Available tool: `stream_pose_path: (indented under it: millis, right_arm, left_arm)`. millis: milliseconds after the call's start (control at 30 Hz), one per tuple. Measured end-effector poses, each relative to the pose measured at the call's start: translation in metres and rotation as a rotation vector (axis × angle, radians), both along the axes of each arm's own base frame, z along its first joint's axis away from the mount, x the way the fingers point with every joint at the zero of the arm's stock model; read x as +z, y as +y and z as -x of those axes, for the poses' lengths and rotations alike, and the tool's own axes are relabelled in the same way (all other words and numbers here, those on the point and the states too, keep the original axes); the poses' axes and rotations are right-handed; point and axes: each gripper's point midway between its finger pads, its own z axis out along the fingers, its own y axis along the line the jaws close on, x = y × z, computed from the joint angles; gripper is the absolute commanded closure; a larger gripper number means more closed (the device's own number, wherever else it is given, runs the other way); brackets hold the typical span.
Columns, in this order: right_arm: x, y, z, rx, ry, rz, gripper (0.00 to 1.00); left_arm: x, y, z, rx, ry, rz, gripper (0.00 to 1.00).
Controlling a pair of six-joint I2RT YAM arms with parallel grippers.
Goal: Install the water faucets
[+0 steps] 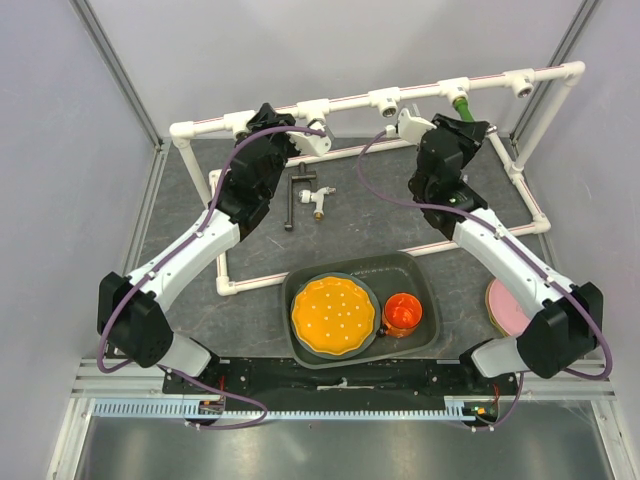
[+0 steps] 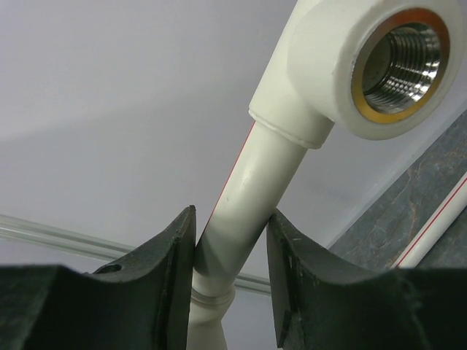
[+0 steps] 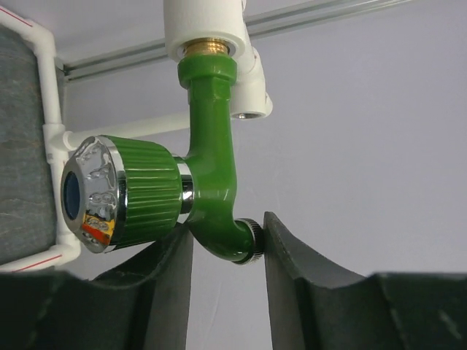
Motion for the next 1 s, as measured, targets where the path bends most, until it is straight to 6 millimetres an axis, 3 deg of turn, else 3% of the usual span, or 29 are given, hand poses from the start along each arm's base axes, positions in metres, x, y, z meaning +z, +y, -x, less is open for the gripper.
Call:
stream_pose_path:
  millis: [133, 300, 467, 1000]
  right_arm:
    - [-0.003, 0.000, -0.002, 0.019, -0.010, -0.101, 0.66]
    - [-0.007, -0.003, -0.004, 0.099, -0.063, -0.355, 0.75]
    - [-0.010, -0.006, -0.006, 0.199, -0.159, -0.719, 0.78]
    - [-0.018, 0.010, -0.013, 0.410, -0.339, -1.915, 0.80]
  left_arm:
    - [0.000, 0.000, 0.000, 0.000, 0.000, 0.000, 0.98]
    - [0.000, -0.001, 0.000, -0.003, 0.000, 0.000, 0.98]
    - [0.000, -0.002, 0.001, -0.005, 0.000, 0.001, 0.98]
    - [0.000, -0.004, 0.002, -0.007, 0.000, 0.001, 0.98]
